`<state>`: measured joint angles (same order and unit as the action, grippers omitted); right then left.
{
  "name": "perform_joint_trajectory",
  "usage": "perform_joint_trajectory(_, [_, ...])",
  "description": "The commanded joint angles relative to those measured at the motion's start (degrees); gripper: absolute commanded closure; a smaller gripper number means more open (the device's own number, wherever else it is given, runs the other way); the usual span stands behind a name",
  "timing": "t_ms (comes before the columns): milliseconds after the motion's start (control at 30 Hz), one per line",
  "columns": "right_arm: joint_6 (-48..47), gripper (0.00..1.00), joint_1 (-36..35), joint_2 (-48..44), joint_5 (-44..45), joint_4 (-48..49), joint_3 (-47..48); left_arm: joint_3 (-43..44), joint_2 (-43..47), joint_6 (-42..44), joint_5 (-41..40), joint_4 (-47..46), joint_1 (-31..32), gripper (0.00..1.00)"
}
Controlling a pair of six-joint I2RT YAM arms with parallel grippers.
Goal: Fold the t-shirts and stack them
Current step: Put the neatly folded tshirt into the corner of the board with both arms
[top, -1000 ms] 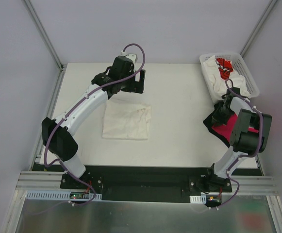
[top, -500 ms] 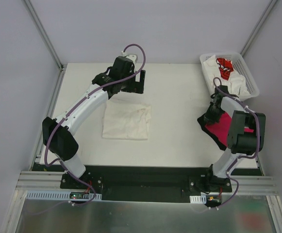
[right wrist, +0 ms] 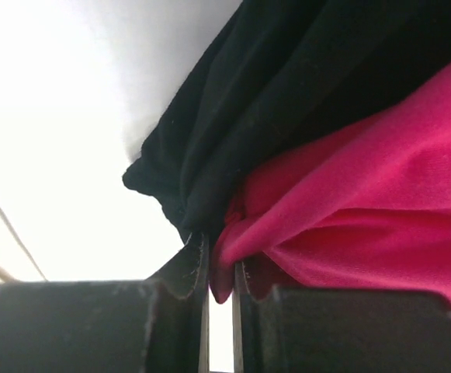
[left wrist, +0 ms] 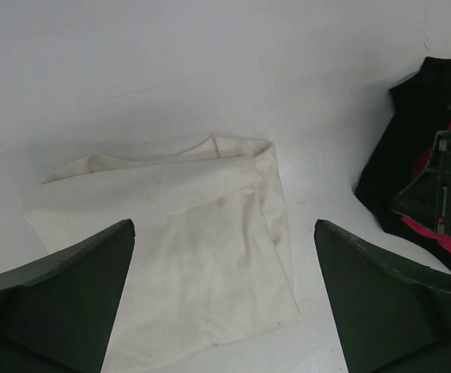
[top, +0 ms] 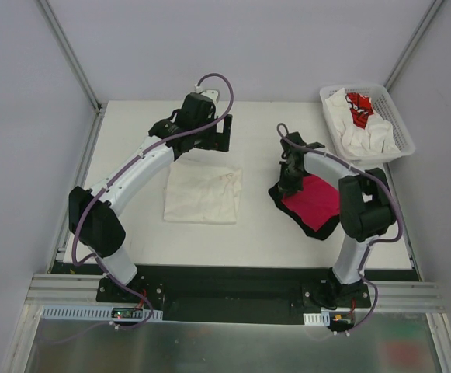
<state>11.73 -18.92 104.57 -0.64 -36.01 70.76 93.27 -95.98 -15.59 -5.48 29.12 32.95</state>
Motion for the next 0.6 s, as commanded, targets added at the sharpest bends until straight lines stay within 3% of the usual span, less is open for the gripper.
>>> perform_joint_trajectory(0, [2.4,0.99,-5.0,3.0,-2.5,-2.1,6.1,-0.7,2.6,0.2,-1.6,-1.4,0.0,0.01])
perform_joint_trajectory(200, [3.0,0.99,-11.5,6.9,-3.5,-4.1,13.5,-0.6,2.0,0.2,-1.3,-1.6,0.0,0.01])
perform_joint_trajectory(433, [2.4,0.99,-15.8,7.1,-3.2,-5.1,14.2,-0.8,2.2,0.0,-1.2,-1.8,-0.1,0.01])
perform_joint_trajectory(500, [1.6,0.91,-15.6,6.3,-1.7,-5.4,13.2,-1.1,2.6,0.0,-0.8,-1.9,0.0,0.01])
perform_joint_trajectory(533, [1.5,0.78,-15.6,5.0,-0.4,-5.8,12.6,-1.3,2.7,-0.1,-0.7,-1.9,0.0,0.01])
perform_joint_trajectory(567, [1.2,0.73,-15.2,4.2,-0.4,-6.2,12.3,-1.7,3.3,-0.2,-0.2,-2.1,0.0,0.01])
